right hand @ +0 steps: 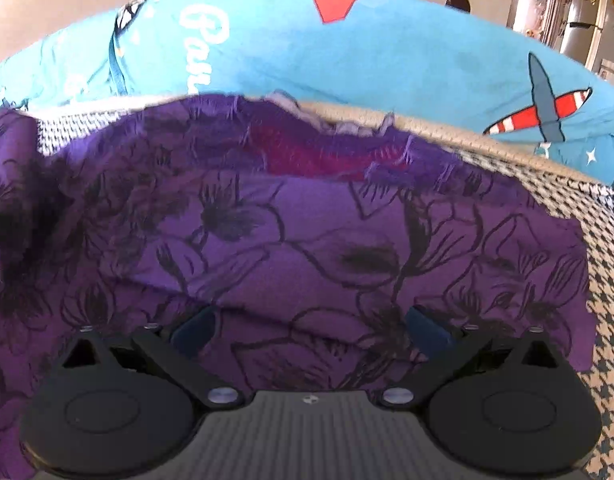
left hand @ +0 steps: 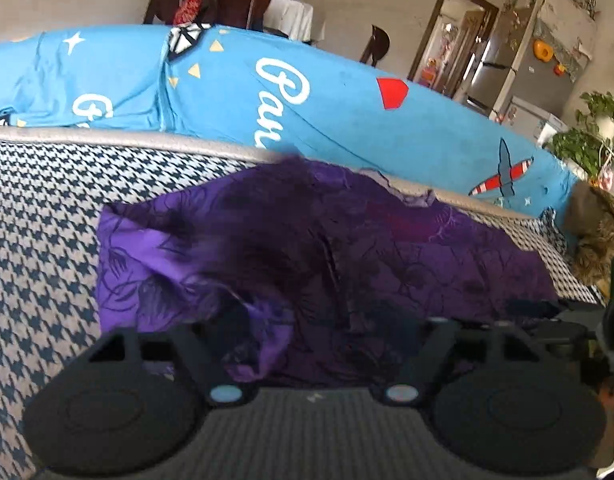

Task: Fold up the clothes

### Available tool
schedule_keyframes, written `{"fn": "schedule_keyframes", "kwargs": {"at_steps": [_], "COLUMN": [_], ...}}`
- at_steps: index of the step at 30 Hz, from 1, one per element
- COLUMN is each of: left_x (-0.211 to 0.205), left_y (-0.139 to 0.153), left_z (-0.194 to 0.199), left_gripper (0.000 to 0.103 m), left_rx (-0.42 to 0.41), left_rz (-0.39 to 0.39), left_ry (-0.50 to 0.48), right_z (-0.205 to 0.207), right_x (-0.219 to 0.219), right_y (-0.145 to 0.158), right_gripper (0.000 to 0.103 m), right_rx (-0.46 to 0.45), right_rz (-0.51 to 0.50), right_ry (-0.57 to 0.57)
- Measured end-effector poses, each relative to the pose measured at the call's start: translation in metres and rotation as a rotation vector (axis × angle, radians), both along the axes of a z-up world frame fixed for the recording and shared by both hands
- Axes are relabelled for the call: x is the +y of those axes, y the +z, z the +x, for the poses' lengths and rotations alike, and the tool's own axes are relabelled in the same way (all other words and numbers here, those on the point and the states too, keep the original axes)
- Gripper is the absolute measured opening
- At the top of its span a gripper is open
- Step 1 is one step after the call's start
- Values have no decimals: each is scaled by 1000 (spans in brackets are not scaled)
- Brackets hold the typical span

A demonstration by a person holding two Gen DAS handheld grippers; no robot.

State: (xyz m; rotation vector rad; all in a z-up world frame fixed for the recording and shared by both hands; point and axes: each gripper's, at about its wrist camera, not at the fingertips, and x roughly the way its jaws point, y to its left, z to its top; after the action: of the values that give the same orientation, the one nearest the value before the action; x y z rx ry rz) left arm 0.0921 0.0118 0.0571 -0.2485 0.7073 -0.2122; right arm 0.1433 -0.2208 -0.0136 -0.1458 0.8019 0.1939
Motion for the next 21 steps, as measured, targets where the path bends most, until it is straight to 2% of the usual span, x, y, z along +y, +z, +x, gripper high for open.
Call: {"fn": "schedule_keyframes", "kwargs": {"at_steps": [8, 10, 12, 17, 21], "left_x": [29, 36, 44, 62, 73], "left_y": [6, 9, 8, -3, -12], "left_z": [-2, -4, -4, 2, 6], "left_gripper": [90, 97, 97, 97, 97], "left_rx": [-16, -30, -27, 35, 82], "left_rz": [-54, -57, -55, -15, 12], "left_ry": [83, 134, 201, 357, 444], "right_z": [1, 2, 3, 10, 16], "right_x": [-7, -7, -7, -6, -5], "right_y": [14, 16, 17, 16, 16], "right_gripper": [102, 99, 98, 97, 97], "right_rx": [0, 9, 18, 40, 55], "right_rz": [216, 285, 351, 513, 627], "right_ry": [35, 50, 60, 75, 77]}}
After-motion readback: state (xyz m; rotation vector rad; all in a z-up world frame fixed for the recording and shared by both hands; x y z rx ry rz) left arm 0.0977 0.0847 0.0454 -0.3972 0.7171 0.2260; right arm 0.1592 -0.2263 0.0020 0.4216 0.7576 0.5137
